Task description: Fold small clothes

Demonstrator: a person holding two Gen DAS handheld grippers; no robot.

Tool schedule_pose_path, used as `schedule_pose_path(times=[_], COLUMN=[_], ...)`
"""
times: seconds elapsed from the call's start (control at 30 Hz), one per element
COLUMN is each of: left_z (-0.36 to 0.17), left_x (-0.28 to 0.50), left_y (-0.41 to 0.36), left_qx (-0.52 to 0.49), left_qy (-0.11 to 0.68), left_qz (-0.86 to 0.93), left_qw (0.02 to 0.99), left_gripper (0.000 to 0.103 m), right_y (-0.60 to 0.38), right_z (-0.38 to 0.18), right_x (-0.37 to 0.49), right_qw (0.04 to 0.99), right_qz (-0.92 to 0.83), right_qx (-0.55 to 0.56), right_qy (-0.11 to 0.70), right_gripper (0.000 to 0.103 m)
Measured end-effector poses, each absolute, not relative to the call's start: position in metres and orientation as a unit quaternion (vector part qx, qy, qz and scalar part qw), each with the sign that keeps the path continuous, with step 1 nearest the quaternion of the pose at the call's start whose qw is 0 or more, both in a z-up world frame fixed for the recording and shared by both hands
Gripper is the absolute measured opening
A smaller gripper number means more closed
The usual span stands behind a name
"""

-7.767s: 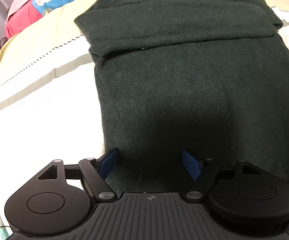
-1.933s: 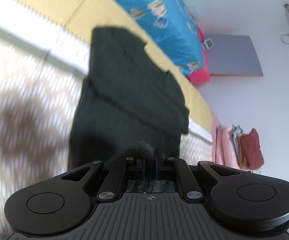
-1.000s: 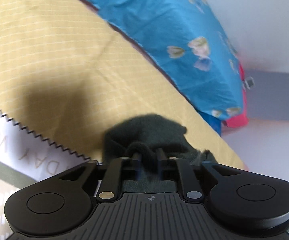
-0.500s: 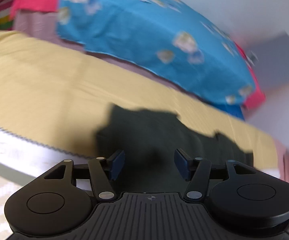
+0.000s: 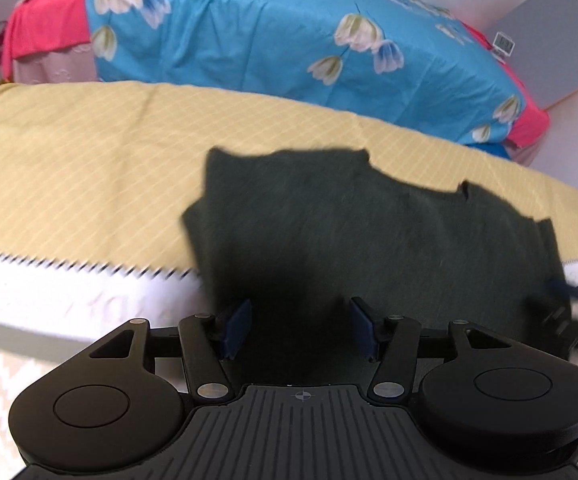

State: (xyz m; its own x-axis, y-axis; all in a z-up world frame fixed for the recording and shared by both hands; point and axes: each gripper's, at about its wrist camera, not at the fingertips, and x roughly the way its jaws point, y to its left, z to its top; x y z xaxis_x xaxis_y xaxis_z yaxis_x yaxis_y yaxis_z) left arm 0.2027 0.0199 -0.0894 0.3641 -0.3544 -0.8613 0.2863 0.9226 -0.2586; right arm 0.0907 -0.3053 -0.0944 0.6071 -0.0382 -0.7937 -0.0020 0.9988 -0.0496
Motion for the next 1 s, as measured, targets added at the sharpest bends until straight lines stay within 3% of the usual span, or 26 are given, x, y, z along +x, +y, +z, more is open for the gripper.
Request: schedule_pose_path(times=[0.17,0.37,0.5,0.83,1.0], left_z=[-0.093,-0.106,-0.096,-0.056,-0.055], left_x=[0.172,0.161,0.155,0.158,0.165], left_y=[0.014,0.027,0.055,0.044,-0.003], left_qx=[-0.003,0.043,0.027,-0.013,0.001], left_qy=[0.525,0.55,0.549,0.515,0.512], left_qz=[-0.187,-0.168,-0.152,-0.17,-0.203], left_qw=[0.83,0.817,0.822,0.84,0.835], left_gripper=[0.103,0.103,0.103,0.103,0.103], right_y=[-0.303,-0.284,-0.32,-0.413,-0.415], right_z=[-0.082,-0.107,-0.095,-0.103,-0.125], right_x=[0.054,0.036,0.025,0.031,0.044], right_qw=[0.91,0.885,0.888,0.83,0.804], right_qz=[0.008,0.036,-0.023,-0.056,-0.065], right_qx=[-0.011,-0.071,-0.029,0.371,0.424], right_qy=[0.413,0.459,0.458,0.412,0.412], right_gripper=[0.077,0.077,0.083,0.086,0.086])
